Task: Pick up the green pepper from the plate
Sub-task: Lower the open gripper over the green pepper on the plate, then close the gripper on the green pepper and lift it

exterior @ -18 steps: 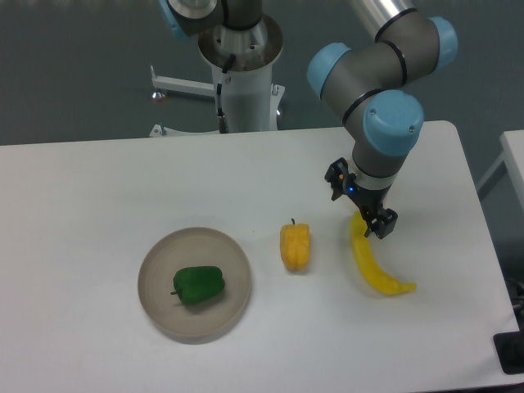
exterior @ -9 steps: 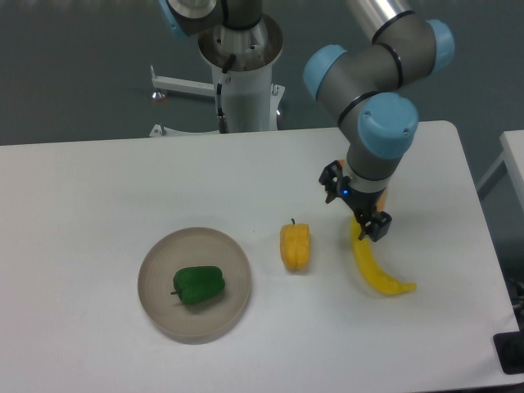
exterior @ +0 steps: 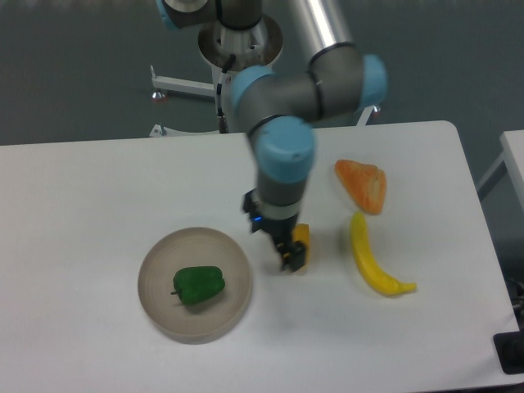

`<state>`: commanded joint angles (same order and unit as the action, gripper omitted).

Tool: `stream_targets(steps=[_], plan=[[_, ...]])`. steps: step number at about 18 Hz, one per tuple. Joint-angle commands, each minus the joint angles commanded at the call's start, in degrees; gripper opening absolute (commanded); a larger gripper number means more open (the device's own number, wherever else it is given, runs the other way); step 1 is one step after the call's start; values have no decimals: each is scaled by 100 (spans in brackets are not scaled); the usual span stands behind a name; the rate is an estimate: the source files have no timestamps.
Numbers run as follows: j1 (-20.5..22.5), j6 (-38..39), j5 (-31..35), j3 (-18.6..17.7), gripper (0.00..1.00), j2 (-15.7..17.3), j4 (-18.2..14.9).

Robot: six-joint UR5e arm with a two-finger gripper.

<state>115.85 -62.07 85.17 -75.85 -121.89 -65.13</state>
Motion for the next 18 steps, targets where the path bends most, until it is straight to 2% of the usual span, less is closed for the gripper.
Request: stream_targets(steps=[8,16,18], plan=[[-432,230,0,-9,100,-300,9],[-493,336,0,9,98,-545,18],[-493,336,0,26,64,-581,18]])
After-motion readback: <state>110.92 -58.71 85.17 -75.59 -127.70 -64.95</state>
